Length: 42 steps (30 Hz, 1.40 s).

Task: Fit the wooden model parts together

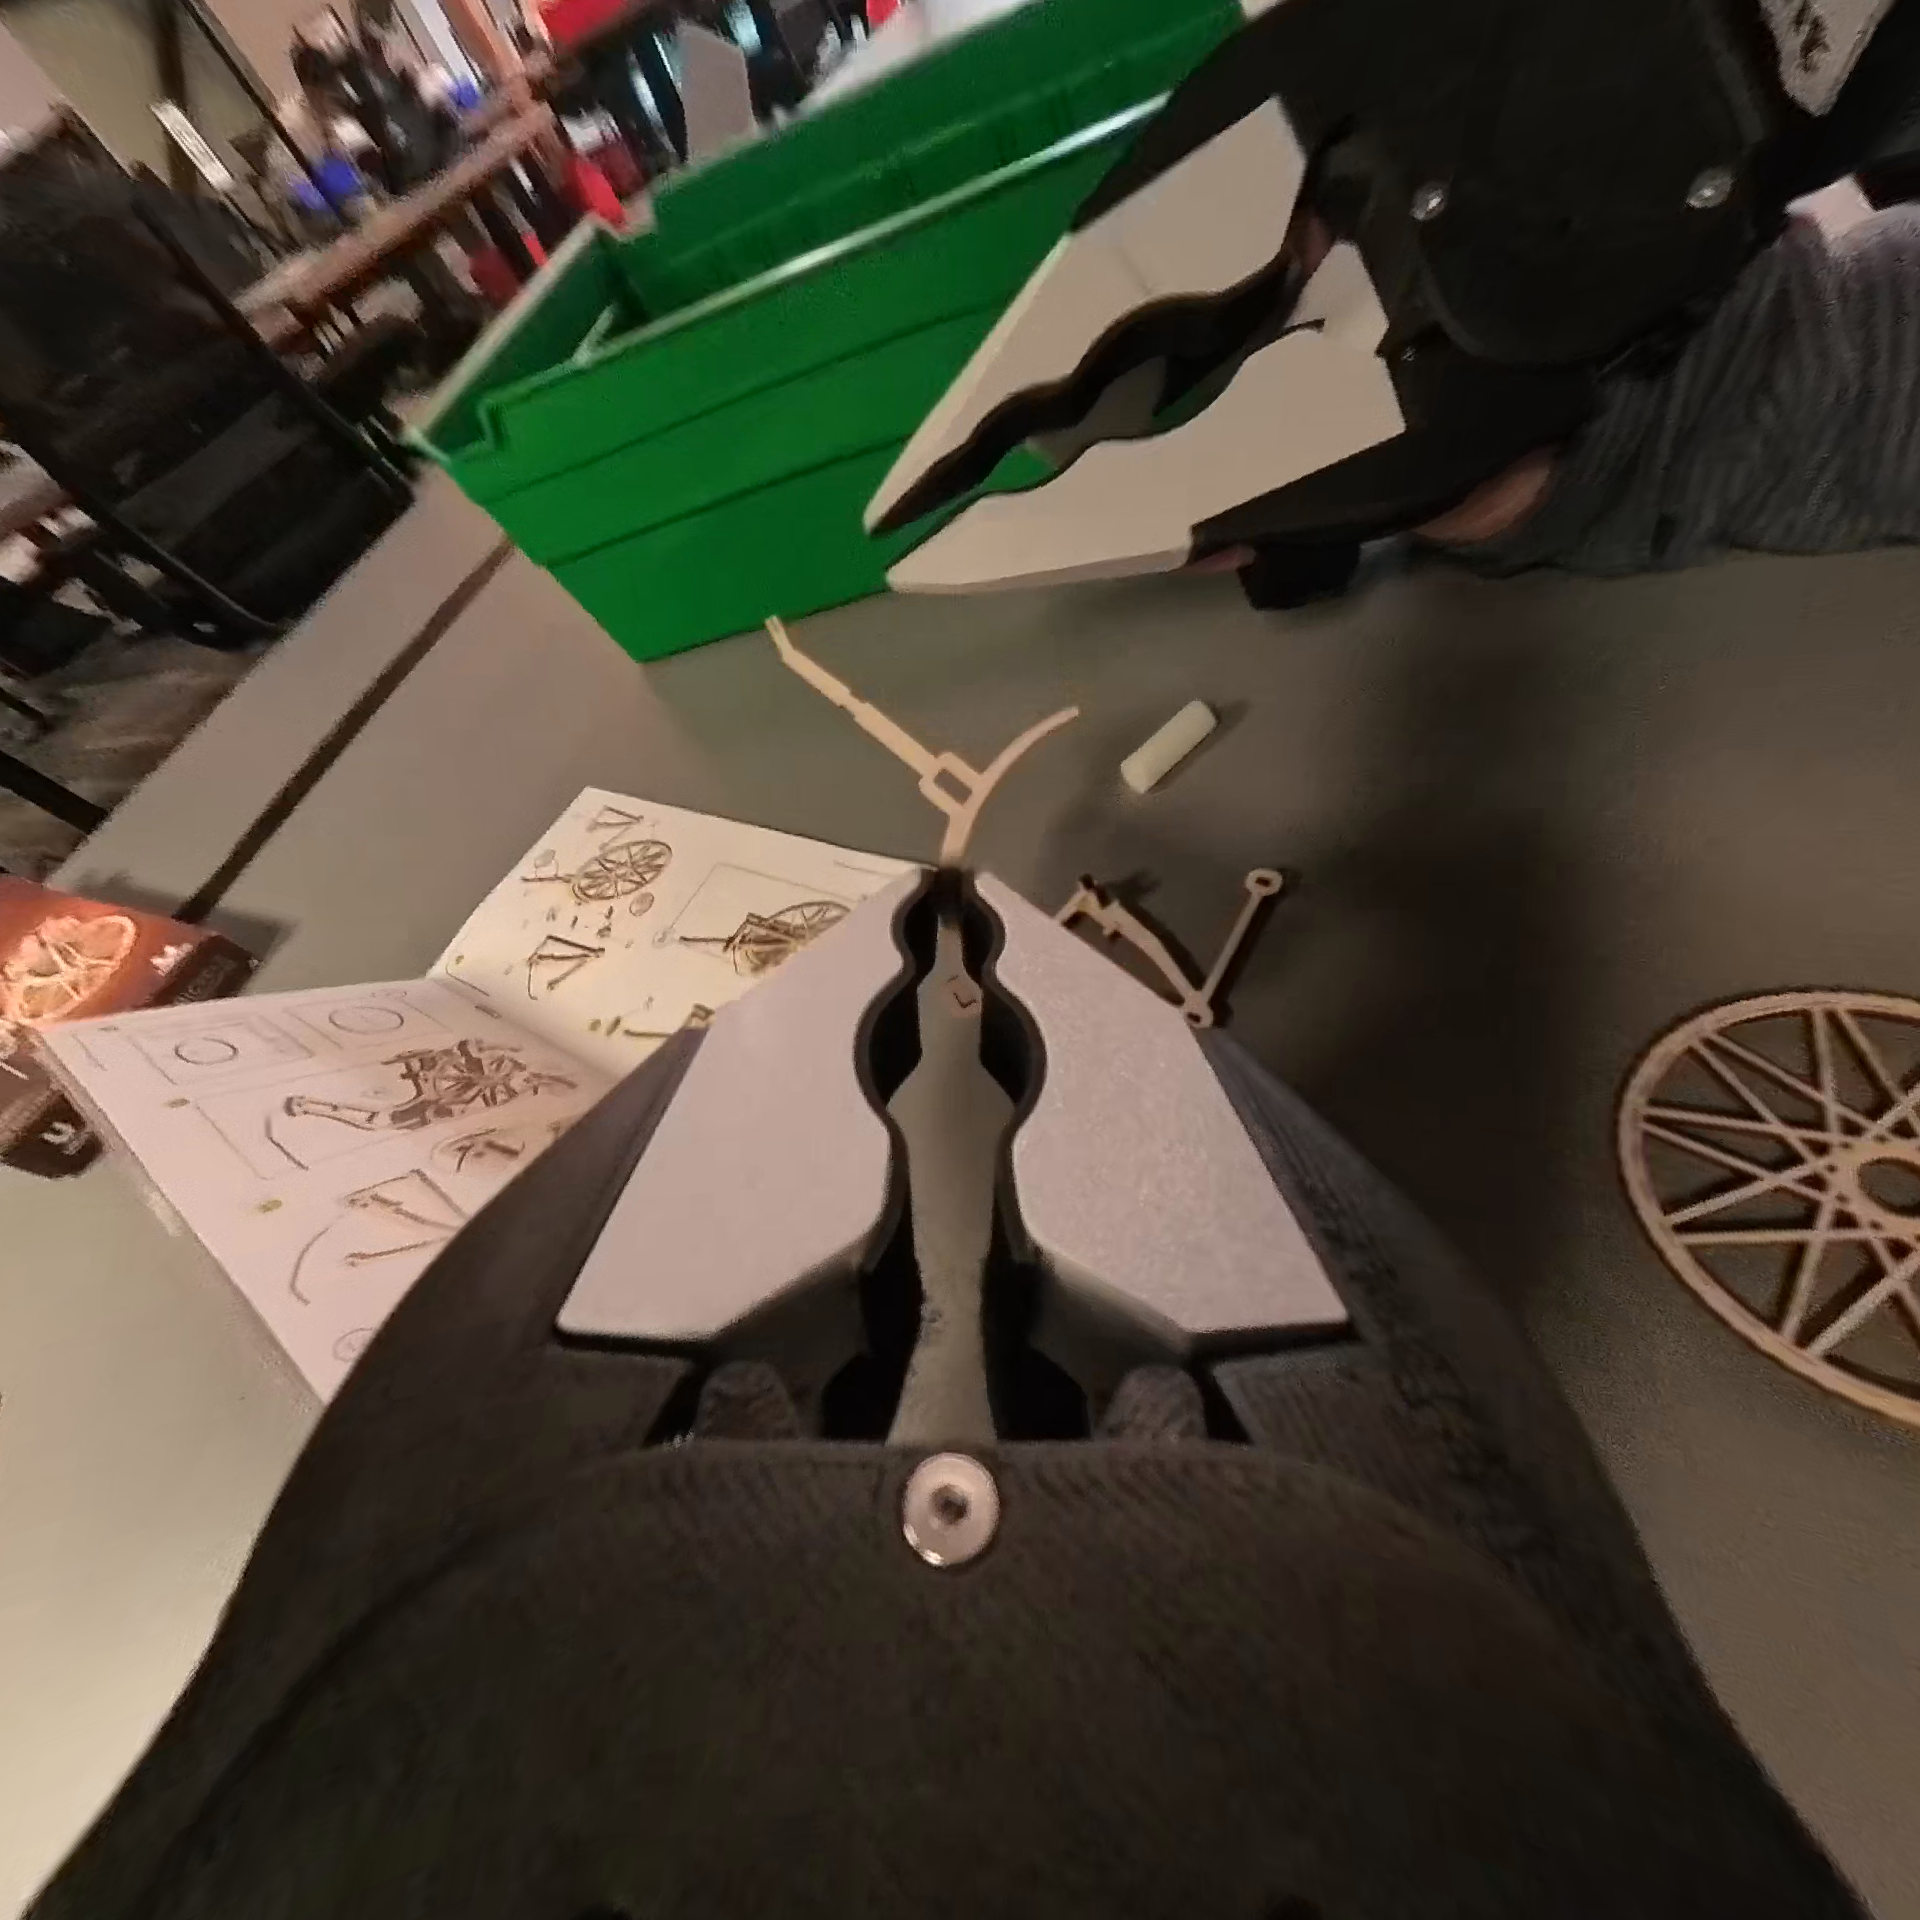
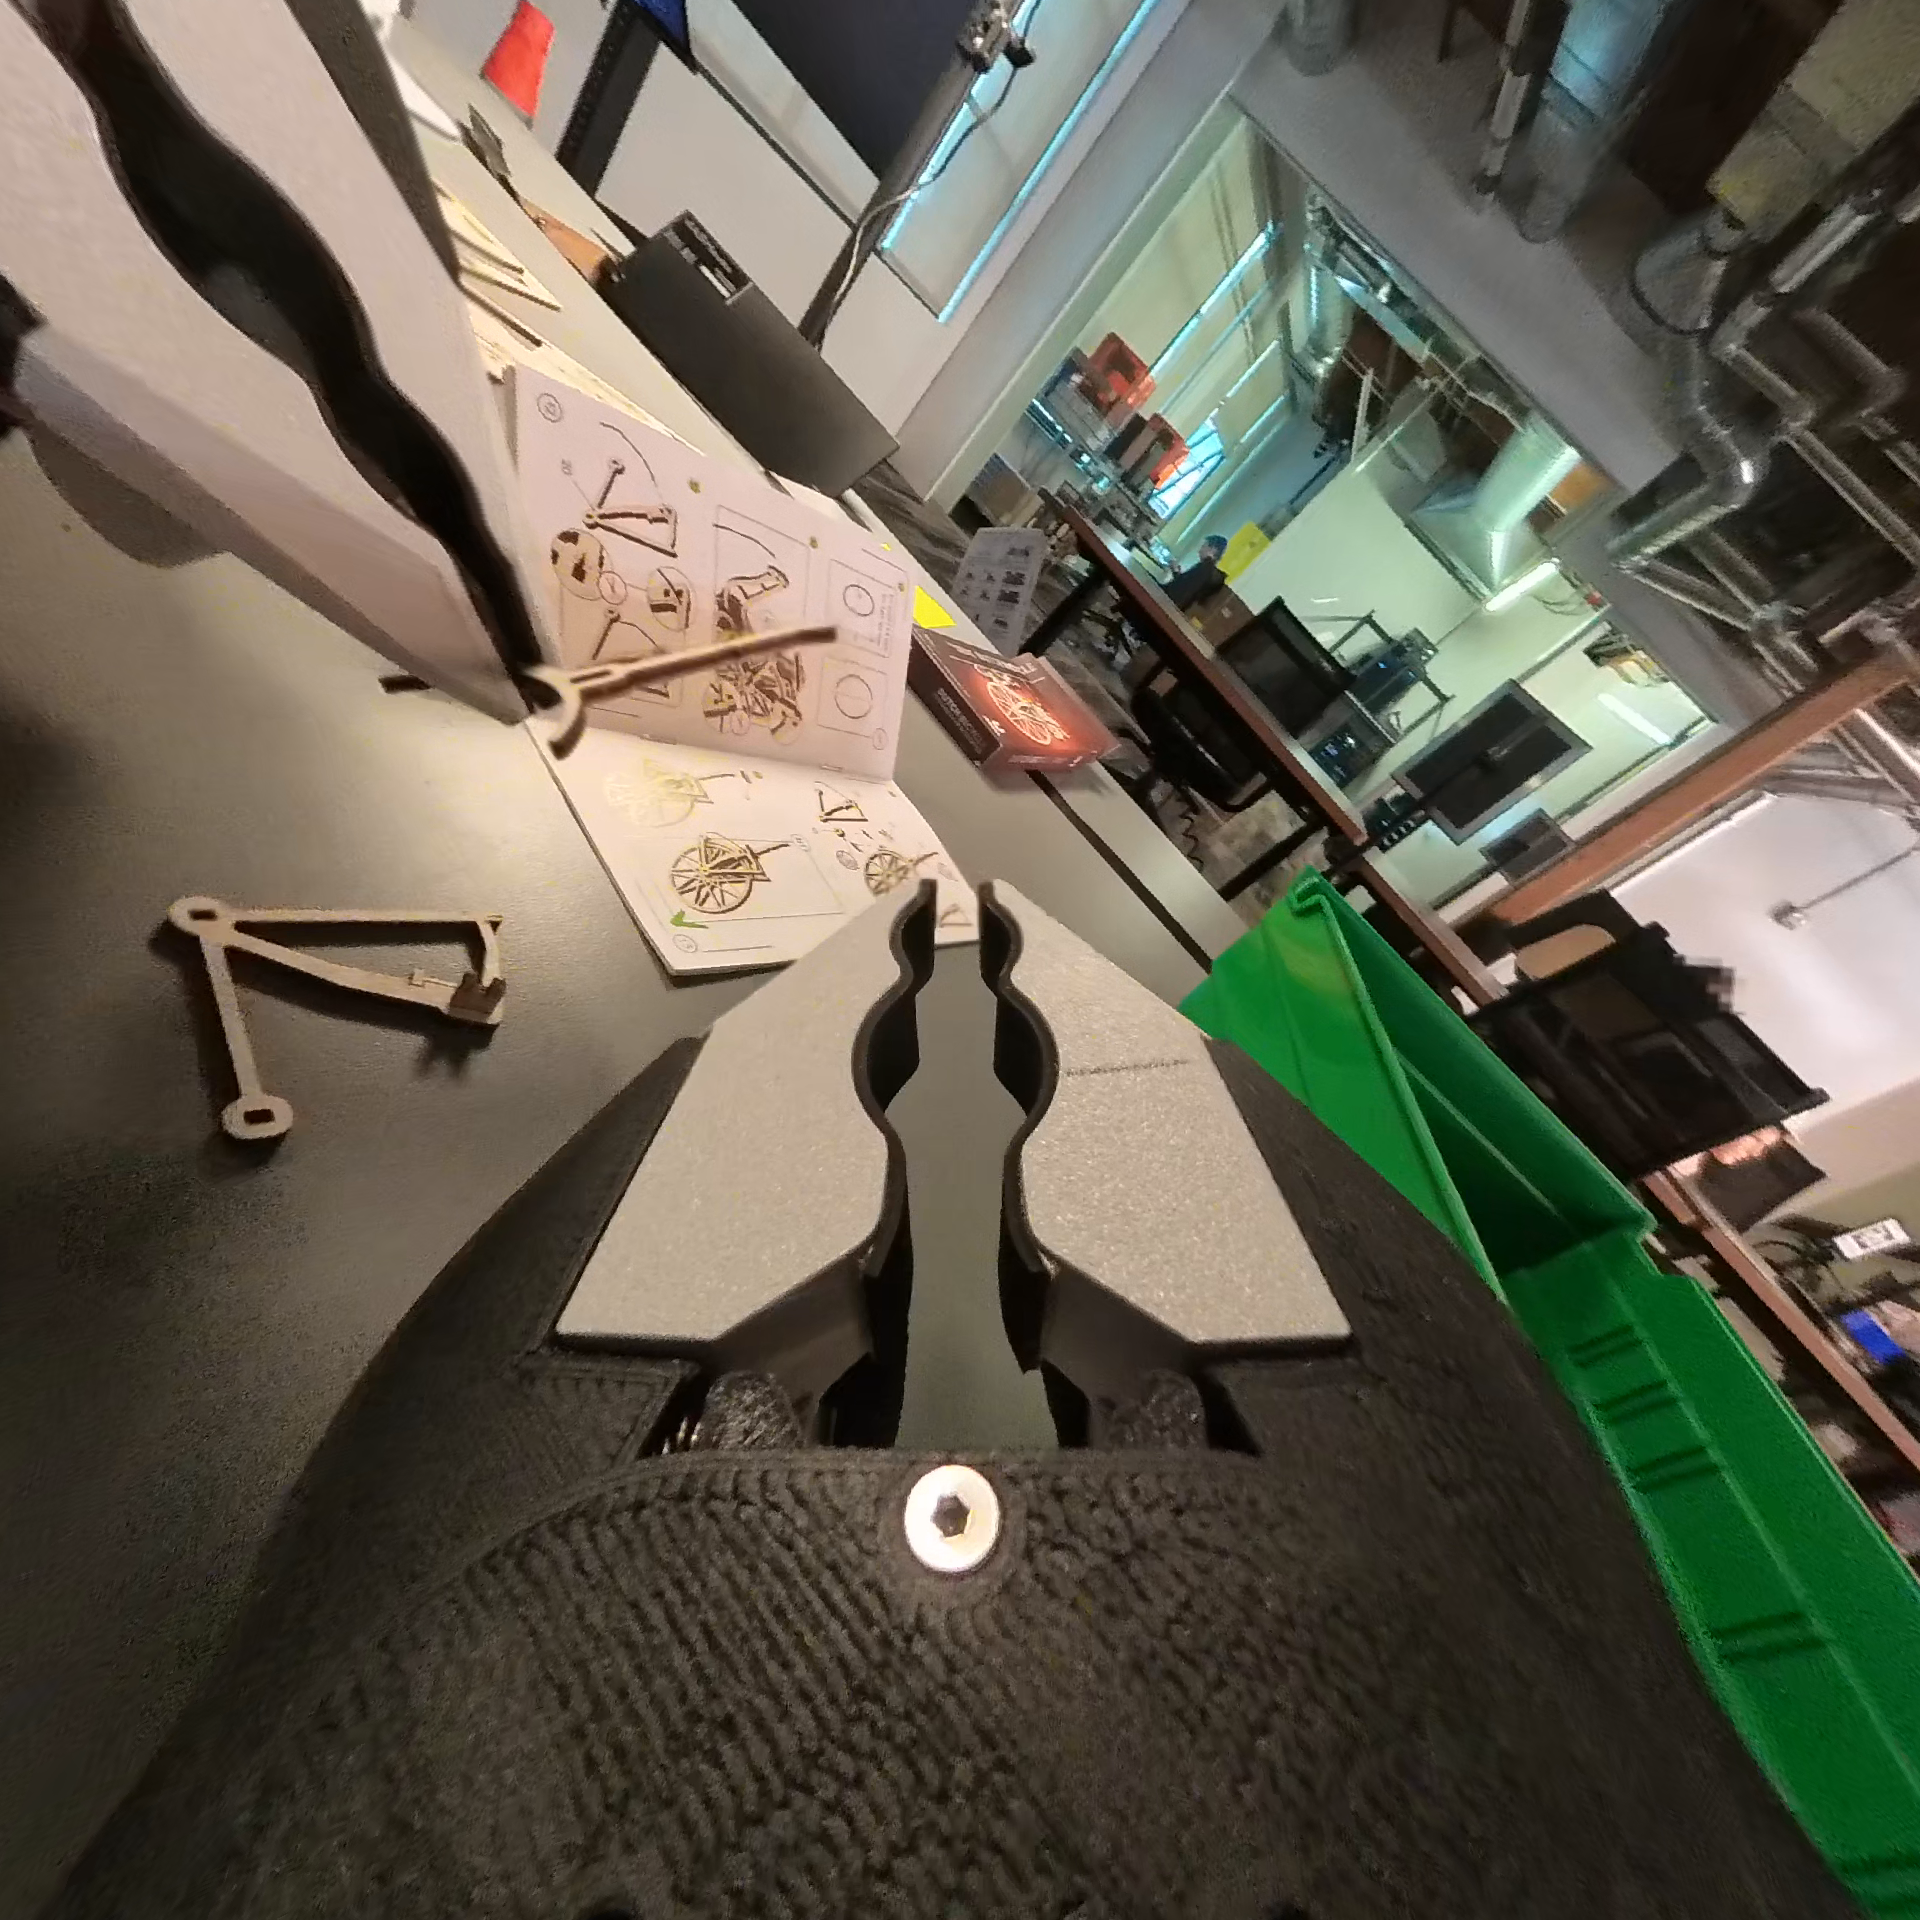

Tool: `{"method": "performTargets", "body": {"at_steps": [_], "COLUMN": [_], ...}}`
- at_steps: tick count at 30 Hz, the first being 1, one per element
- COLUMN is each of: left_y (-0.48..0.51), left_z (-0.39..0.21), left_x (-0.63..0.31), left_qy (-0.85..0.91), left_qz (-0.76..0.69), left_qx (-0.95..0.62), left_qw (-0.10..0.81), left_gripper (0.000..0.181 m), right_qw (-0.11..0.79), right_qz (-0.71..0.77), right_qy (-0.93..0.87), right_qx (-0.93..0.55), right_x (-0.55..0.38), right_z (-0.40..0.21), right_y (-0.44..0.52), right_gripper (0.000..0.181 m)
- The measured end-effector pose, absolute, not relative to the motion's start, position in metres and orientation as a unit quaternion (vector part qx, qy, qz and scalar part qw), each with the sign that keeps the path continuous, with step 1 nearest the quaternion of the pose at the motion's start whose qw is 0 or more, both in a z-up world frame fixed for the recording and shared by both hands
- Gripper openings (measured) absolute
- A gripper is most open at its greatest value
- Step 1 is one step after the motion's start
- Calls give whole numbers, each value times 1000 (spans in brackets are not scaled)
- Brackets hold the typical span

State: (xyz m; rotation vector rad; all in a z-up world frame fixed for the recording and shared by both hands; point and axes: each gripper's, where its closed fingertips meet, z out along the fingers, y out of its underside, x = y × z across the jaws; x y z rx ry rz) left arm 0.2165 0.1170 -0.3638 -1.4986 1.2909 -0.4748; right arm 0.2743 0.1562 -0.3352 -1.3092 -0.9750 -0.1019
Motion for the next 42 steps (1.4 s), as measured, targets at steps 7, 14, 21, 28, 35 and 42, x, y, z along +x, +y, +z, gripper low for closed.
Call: {"method": "performTargets", "body": {"at_steps": [7,14,21,28,35,42], "left_y": [97,100,102,102,107,105], "left_z": [-395,-404,-410,-412,-409,-409], "left_x": [226,228,227,226,221,219], "left_qy": [631,649,675,688,675,645], "left_qz": [-225,-261,-242,-219,-192,-182], "left_qx": [-663,-678,-672,-672,-691,-723], "left_qw": [333,226,186,167,170,169], "left_gripper": [2,3,3,3,3,3], "right_qw": [700,696,640,570,582,578], "right_qz": [-71,-49,-12,-28,-28,-40], "right_qy": [-409,-428,-479,-550,-543,-557], "right_qx": [-581,-575,-600,-609,-604,-595], "right_x": [280,262,251,239,240,237], "right_z": [-325,-327,-352,-381,-377,-380], "right_y": [153,138,137,132,132,132], "right_gripper": [5,4,0,0,0,0]}}
